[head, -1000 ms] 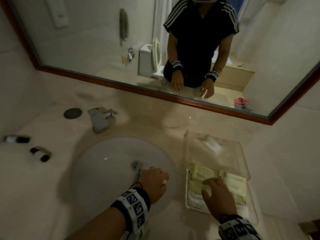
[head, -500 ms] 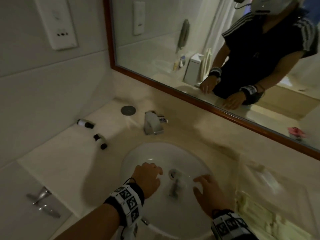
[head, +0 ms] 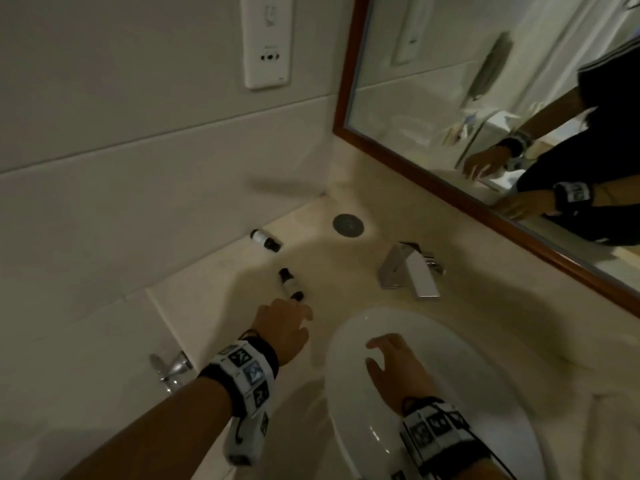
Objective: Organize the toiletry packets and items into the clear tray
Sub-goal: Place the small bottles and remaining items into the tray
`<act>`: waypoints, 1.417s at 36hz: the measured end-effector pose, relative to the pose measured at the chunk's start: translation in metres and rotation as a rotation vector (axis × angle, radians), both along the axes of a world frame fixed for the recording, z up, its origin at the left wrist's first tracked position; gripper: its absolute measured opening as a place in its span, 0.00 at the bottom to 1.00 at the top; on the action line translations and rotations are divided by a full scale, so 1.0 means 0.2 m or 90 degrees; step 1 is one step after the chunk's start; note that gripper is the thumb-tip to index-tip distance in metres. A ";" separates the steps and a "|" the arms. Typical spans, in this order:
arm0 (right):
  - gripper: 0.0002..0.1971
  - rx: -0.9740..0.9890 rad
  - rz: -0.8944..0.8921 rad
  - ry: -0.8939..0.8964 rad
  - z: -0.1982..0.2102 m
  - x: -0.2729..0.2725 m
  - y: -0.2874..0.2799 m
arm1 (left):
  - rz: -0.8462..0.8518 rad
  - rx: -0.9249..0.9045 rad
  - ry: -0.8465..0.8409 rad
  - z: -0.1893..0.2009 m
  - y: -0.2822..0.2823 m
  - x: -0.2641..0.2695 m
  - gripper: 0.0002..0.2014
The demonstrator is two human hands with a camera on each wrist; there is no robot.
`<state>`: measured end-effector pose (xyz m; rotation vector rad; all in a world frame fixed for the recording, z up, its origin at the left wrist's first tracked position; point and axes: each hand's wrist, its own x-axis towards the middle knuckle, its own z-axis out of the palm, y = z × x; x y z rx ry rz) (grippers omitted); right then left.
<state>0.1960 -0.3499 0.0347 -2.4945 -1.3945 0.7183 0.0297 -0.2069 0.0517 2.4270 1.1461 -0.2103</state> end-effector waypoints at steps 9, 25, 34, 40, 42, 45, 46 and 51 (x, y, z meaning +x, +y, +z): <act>0.17 0.004 0.040 0.027 -0.08 -0.19 0.46 | 0.033 0.006 0.018 -0.09 0.37 -0.12 0.17; 0.32 -0.049 0.100 0.008 -0.21 -0.32 0.99 | 0.036 0.082 0.004 -0.23 0.93 0.00 0.33; 0.29 -0.018 0.110 -0.020 -0.27 -0.28 1.01 | -0.004 0.093 0.081 -0.36 1.08 0.11 0.31; 0.28 -0.032 0.091 -0.024 -0.27 -0.25 0.94 | -0.064 0.152 0.119 -0.37 1.11 0.10 0.25; 0.27 -0.042 0.089 -0.028 -0.27 -0.25 0.92 | -0.087 0.175 0.161 -0.37 1.10 0.10 0.24; 0.28 -0.068 0.088 -0.036 -0.26 -0.25 0.88 | -0.102 0.193 0.197 -0.36 1.07 0.10 0.24; 0.27 -0.076 0.089 -0.039 -0.26 -0.25 0.86 | -0.101 0.194 0.203 -0.36 1.05 0.10 0.23; 0.20 -0.115 0.099 -0.050 -0.25 -0.25 0.77 | -0.089 0.188 0.214 -0.36 0.95 0.04 0.18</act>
